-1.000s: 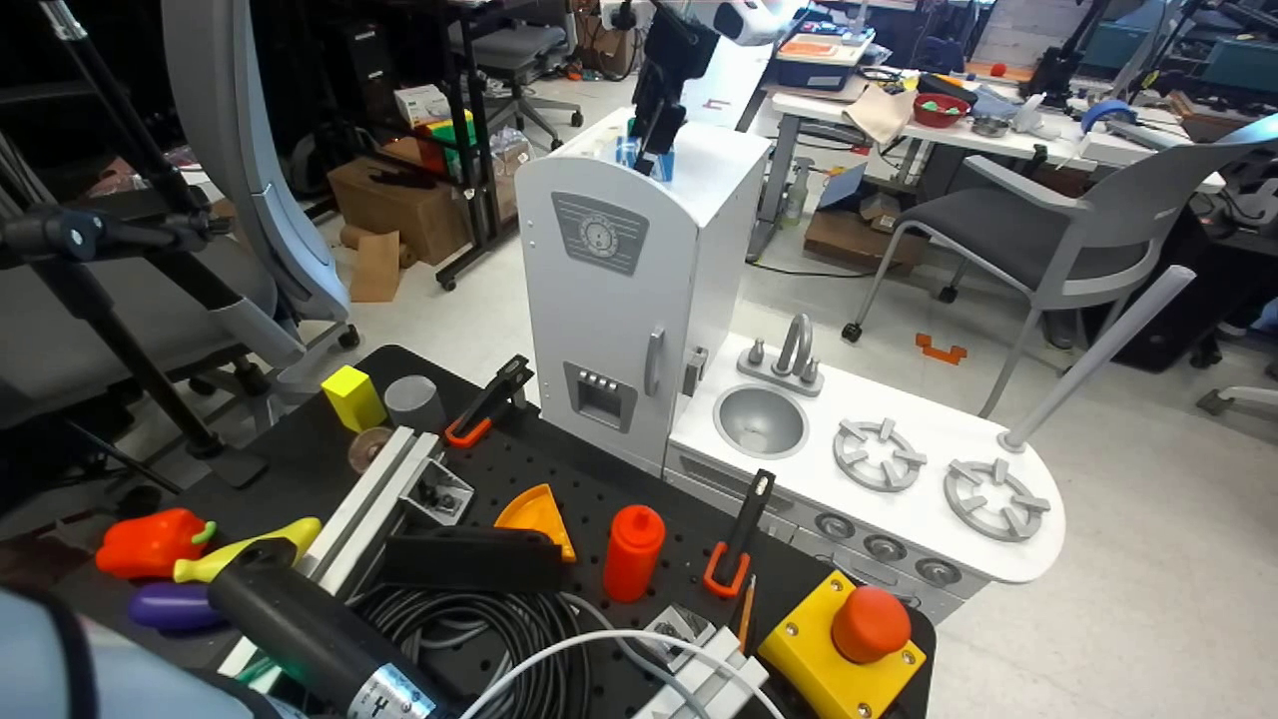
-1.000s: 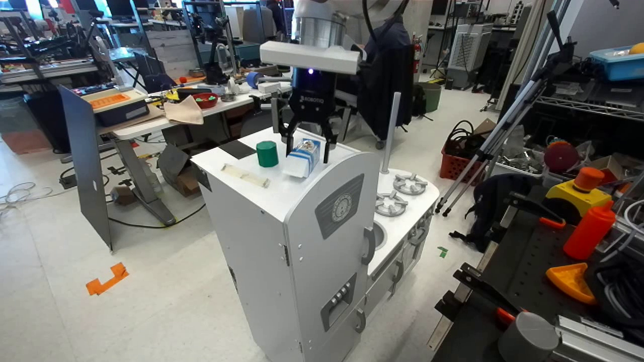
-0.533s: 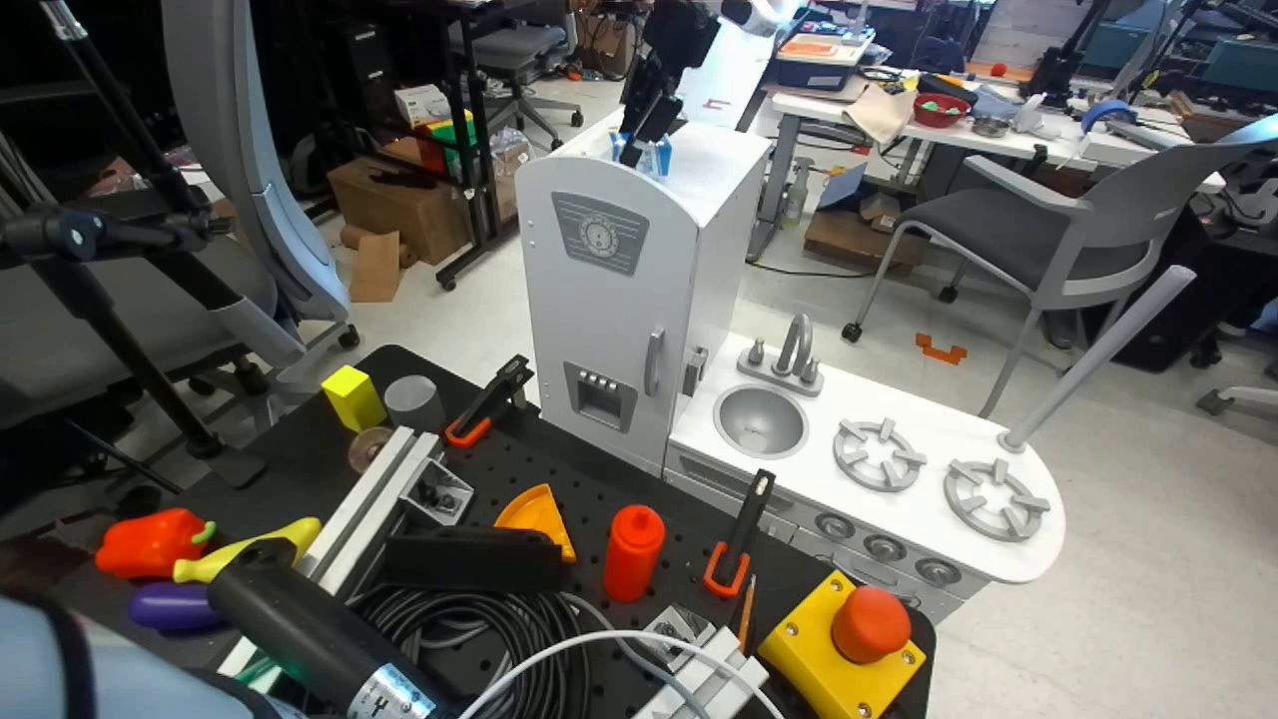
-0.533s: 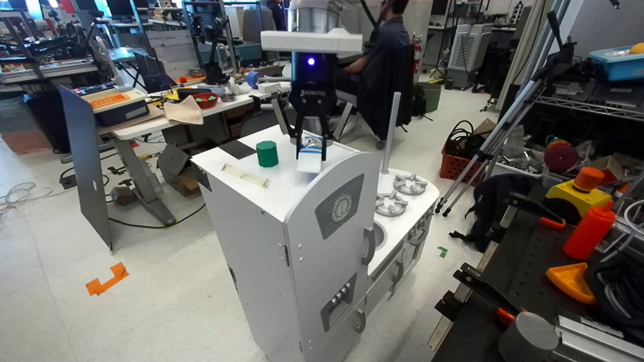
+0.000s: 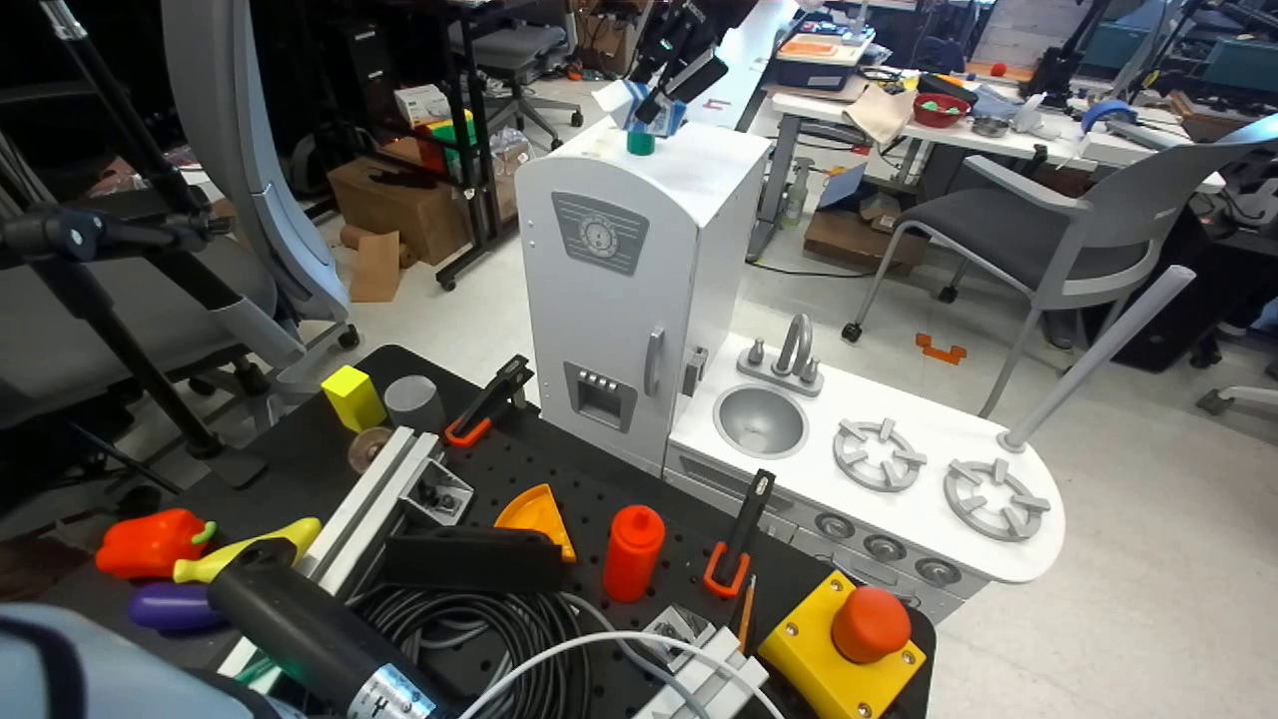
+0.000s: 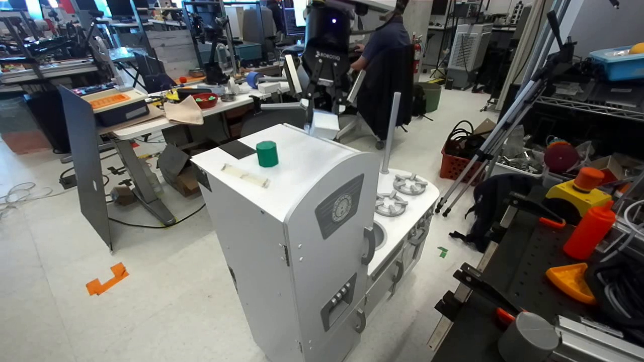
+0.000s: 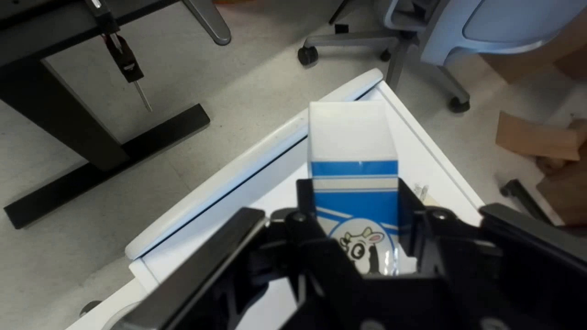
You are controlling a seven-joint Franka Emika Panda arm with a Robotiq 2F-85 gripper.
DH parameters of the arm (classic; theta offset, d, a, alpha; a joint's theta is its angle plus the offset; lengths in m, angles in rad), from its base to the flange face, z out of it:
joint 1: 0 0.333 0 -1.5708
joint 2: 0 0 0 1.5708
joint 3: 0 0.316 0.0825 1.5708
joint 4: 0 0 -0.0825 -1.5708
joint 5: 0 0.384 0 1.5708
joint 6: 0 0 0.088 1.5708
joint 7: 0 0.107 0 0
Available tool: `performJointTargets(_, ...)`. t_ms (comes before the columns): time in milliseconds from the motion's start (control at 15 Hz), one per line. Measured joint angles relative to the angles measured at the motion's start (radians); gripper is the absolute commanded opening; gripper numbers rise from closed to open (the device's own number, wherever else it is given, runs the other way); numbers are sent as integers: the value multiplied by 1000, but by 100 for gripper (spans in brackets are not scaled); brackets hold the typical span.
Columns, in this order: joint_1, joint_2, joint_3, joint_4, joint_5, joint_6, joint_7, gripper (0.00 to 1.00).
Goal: Pick up the white box on the cabinet and put it in an upright position
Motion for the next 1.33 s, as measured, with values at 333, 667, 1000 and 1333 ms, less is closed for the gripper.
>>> performJointTargets(333,-79,179,7,193,75,-184,-181,18)
performJointTargets(667,-147,386,47,411,144,-408,-243,18)
performJointTargets(1000,-200,549,99,615,263,-654,-125,18)
performJointTargets(1333,-265,637,176,717,467,-725,148,18)
